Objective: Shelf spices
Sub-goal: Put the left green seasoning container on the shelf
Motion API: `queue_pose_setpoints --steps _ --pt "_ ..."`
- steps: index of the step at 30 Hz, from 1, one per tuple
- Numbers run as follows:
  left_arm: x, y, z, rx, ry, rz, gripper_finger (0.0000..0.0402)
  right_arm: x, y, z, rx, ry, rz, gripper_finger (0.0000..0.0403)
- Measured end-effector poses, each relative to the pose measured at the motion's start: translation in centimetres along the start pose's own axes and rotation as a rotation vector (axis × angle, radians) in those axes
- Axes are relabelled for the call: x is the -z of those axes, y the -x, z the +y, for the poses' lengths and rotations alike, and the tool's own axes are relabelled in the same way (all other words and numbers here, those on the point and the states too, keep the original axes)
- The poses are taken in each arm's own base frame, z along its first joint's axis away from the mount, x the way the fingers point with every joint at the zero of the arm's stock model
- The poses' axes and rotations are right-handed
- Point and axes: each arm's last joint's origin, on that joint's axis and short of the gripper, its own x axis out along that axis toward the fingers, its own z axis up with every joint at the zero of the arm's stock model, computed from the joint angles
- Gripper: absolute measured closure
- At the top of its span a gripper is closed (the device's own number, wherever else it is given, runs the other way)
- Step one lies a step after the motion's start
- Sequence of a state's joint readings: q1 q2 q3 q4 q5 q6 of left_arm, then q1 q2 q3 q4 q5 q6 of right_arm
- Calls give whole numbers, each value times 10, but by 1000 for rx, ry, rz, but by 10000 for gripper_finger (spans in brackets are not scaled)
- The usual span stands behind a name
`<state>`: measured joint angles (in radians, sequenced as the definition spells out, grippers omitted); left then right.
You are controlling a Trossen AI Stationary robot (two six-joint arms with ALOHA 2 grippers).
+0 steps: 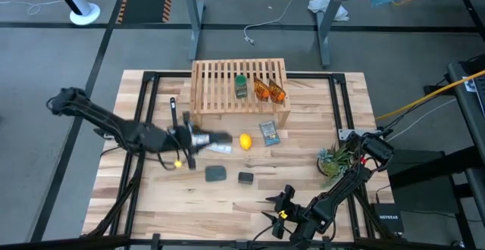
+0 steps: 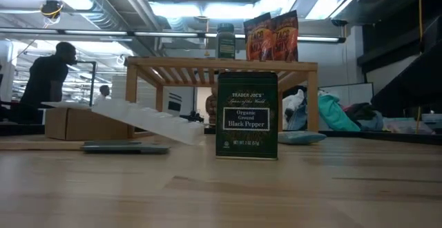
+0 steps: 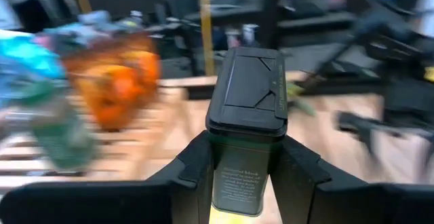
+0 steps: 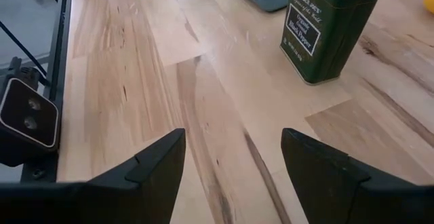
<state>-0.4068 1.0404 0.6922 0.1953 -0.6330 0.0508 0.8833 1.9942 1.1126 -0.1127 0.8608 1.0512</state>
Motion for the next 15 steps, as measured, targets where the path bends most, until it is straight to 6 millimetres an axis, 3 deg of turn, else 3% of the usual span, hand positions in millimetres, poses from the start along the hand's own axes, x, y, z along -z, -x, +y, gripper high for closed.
queue_pose_setpoints --steps 7,15 --pt "-13 8 59 -180 6 -35 302 -1 0 0 2 -6 -13 152" --pt "-5 -2 106 -195 -4 11 302 -1 0 1 4 -29 -23 152"
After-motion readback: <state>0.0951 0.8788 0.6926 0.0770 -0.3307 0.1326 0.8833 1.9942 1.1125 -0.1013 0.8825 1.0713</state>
